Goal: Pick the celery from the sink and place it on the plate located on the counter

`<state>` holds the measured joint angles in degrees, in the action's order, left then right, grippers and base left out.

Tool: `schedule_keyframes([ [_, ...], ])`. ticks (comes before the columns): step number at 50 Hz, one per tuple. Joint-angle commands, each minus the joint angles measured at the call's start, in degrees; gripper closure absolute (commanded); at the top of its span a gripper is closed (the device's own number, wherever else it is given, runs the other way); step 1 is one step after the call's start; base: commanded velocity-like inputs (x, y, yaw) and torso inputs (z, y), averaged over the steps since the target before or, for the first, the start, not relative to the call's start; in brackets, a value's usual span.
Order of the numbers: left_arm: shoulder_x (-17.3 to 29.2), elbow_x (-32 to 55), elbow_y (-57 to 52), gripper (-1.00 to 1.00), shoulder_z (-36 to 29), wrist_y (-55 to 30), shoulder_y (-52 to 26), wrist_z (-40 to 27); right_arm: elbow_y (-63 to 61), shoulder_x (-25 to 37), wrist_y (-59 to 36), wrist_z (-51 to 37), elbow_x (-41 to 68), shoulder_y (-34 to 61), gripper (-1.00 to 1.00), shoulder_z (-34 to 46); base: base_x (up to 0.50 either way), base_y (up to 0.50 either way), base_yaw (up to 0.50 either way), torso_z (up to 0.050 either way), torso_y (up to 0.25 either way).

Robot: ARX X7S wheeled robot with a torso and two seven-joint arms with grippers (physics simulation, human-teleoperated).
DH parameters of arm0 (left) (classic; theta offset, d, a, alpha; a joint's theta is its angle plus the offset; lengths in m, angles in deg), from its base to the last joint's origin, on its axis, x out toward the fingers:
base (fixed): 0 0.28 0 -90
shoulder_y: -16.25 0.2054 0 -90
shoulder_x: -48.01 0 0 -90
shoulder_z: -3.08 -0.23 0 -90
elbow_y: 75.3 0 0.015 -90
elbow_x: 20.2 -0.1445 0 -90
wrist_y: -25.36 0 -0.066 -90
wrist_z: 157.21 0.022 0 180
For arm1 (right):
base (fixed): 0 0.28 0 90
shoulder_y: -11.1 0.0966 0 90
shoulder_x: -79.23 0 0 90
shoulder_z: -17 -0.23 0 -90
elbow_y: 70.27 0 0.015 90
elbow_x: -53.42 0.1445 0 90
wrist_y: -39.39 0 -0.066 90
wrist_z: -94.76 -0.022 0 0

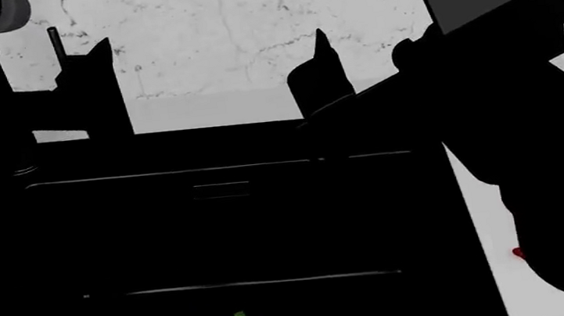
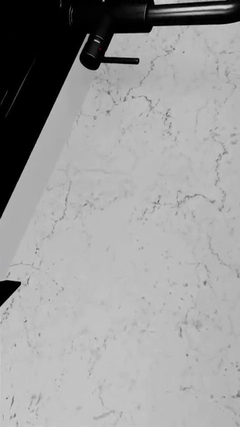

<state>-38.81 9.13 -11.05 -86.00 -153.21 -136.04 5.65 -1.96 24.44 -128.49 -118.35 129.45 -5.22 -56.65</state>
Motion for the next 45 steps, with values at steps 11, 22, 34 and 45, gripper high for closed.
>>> schedule_keyframes([
  [11,-0.1,0.0,0.0,-1.0,0.5,0.1,0.1,0.3,-0.3,-0.3,-0.3,0.0,-0.3,-0.2,-1.0,-0.6,0.0,0.0,0.0,0.0,0.0],
  [22,-1.6,-5.8,-1.1,-1.0,0.8,-0.7,0.1,5.1,-2.2,-5.4,-8.4,4.6,-7.2,-1.6,-1.0,-7.6,0.0,0.0,0.0,0.0,0.0],
  [34,-1.1,-3.0,-0.8,-1.0,0.9,-0.1,-0.1,1.4,-1.6,-4.8,-7.5,3.7,-6.0,-1.3,-1.0,-6.5,0.0,0.0,0.0,0.0,-0.09],
  [45,-0.8,-0.7,-0.3,-1.0,1.4,0.2,-0.2,-0.2,-1.1,-4.3,-6.4,3.6,-5.7,-1.3,-1.0,-5.2,0.0,0.0,0.0,0.0,-0.25],
])
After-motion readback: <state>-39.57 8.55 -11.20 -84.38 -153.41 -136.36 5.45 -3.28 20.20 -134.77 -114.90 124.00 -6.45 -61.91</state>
